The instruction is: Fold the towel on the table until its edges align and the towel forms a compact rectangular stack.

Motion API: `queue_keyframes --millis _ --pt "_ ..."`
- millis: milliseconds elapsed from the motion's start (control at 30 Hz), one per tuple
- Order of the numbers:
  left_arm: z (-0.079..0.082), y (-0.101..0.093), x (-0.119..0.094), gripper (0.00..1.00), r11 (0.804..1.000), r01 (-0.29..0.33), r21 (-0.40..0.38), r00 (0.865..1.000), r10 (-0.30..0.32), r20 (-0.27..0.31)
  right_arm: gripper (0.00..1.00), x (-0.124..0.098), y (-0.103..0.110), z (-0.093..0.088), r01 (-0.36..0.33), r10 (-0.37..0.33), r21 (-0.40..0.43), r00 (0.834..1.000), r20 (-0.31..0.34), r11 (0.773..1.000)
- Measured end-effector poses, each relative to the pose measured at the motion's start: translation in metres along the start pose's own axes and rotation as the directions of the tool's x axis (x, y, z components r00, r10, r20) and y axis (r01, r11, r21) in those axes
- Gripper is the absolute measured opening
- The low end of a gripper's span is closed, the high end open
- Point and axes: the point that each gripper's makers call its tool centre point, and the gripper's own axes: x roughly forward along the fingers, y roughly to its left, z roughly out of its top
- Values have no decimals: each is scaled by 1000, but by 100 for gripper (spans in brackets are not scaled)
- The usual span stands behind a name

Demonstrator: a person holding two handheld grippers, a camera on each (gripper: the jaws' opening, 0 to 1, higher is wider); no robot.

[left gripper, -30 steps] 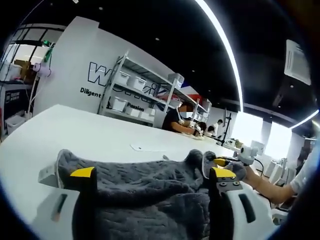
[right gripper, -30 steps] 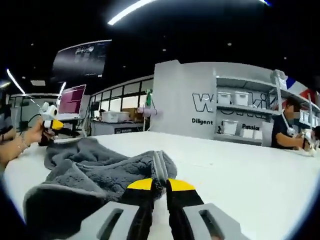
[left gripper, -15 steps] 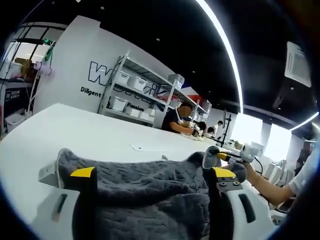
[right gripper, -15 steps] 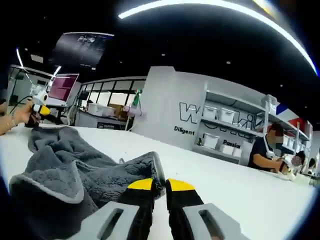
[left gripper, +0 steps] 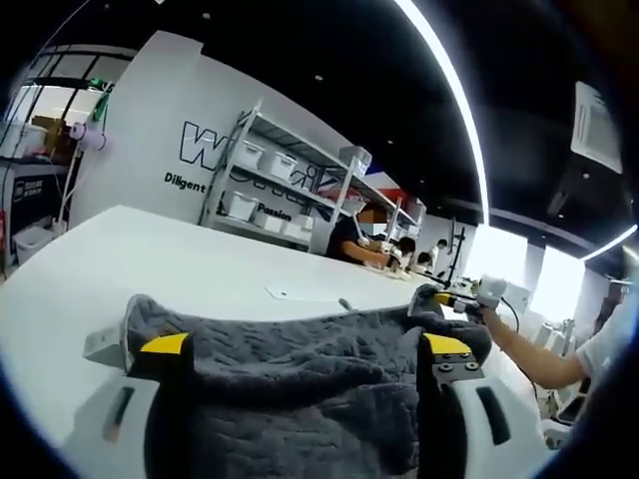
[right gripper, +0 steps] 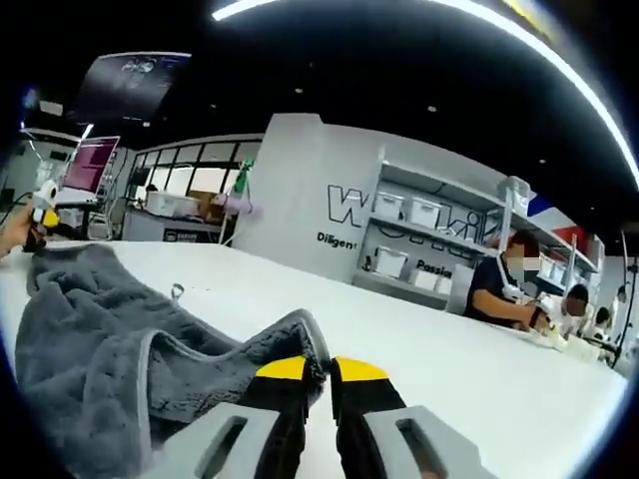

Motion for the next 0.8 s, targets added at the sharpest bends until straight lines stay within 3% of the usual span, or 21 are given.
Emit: queue_keyframes --millis 233,367,533,667,800 --pt "2 1 -1 97 1000 1 1 1000 -1 2 9 32 -5 5 -14 9 -77 998 -67 997" --pt "2 1 -2 97 1000 2 -1 1000 -2 3 9 48 -12 -1 15 -39 -167 990 -139 986" --pt "0 -1 -1 97 1000 9 -5 1000 -9 -1 9 67 -25 -23 37 -89 -212 966 -243 977" --pt "0 -3 0 97 1000 14 -4 1000 -14 -3 9 75 -26 -42 3 -98 -285 942 -320 958" --pt "1 -3 1 97 1000 14 -3 1000 -14 -3 8 82 -27 -52 -3 -126 -350 929 -348 937"
